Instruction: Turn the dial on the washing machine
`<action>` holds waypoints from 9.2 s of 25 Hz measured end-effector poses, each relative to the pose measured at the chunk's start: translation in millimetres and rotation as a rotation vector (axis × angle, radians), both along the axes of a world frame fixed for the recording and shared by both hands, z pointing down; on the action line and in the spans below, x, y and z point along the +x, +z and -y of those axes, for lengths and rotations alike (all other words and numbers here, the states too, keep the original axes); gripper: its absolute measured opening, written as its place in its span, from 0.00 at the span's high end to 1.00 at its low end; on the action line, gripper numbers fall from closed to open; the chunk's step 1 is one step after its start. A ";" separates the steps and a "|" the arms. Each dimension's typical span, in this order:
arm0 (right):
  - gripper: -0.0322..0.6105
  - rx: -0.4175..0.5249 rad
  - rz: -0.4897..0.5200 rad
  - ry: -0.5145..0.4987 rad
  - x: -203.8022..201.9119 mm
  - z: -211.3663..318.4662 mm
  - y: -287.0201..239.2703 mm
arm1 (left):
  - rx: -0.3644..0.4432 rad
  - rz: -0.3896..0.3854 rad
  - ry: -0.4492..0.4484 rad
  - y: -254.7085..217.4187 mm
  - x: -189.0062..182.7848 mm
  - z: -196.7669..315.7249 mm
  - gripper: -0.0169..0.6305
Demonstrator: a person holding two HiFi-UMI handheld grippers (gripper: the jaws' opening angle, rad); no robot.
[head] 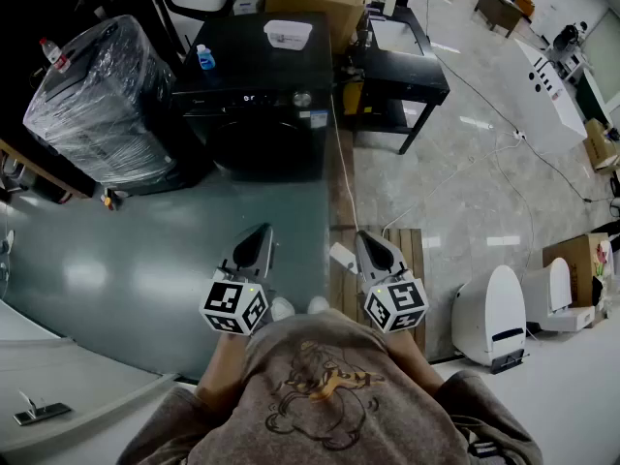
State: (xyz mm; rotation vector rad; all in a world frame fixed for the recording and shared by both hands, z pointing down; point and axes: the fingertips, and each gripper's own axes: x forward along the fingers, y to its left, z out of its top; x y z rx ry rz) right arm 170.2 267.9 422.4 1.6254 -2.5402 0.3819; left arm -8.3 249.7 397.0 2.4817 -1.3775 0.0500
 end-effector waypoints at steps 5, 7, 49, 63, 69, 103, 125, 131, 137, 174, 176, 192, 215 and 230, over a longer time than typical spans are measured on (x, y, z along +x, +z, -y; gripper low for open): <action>0.95 0.010 0.022 -0.033 3.9 4.0 -1.4 | -0.005 0.008 -0.005 3.2 9.0 2.6 0.97; 0.95 0.011 0.039 -0.044 6.8 4.5 0.4 | -0.009 0.009 -0.012 6.8 12.2 2.5 0.97; 0.95 -0.028 0.019 0.106 -70.7 250.7 25.4 | -0.040 -0.003 0.194 26.7 -31.7 259.5 0.97; 0.82 -0.051 0.022 0.036 -70.3 309.8 31.0 | -0.059 -0.004 0.144 26.7 -22.6 300.5 0.97; 0.56 -0.101 0.021 0.022 -75.4 334.0 51.4 | -0.075 -0.005 0.132 33.7 -21.1 308.1 0.97; 0.56 -0.333 -0.159 0.135 -74.9 510.8 210.3 | -0.177 -0.021 0.092 82.9 -41.5 359.9 0.97; 0.56 -0.397 0.130 0.197 -69.4 516.7 213.3 | -0.196 -0.012 0.098 92.0 -35.9 361.4 0.97; 0.56 -0.421 0.243 0.195 -68.6 516.2 214.9 | -0.201 -0.007 0.103 96.0 -33.9 359.0 0.97; 0.56 -0.438 0.362 0.189 -67.3 516.0 215.7 | -0.205 -0.002 0.105 97.4 -31.9 357.8 0.97; 0.56 -0.489 0.956 0.217 -59.9 517.8 217.3 | -0.221 0.015 0.091 104.1 -30.5 345.3 0.97; 0.56 -0.495 1.004 0.221 -59.6 517.9 218.4 | -0.222 0.015 0.091 104.6 -30.7 344.7 0.97; 0.55 -0.503 1.005 0.163 -60.6 515.9 216.8 | -0.231 0.037 0.096 106.6 -28.5 337.0 0.97; 0.53 -0.312 -0.157 0.160 -75.1 509.3 205.2 | -0.232 0.031 0.094 107.0 -26.6 330.7 0.97; 0.53 -0.382 -0.156 0.193 -72.3 518.9 218.3 | -0.240 0.034 0.076 109.1 -35.5 332.7 0.97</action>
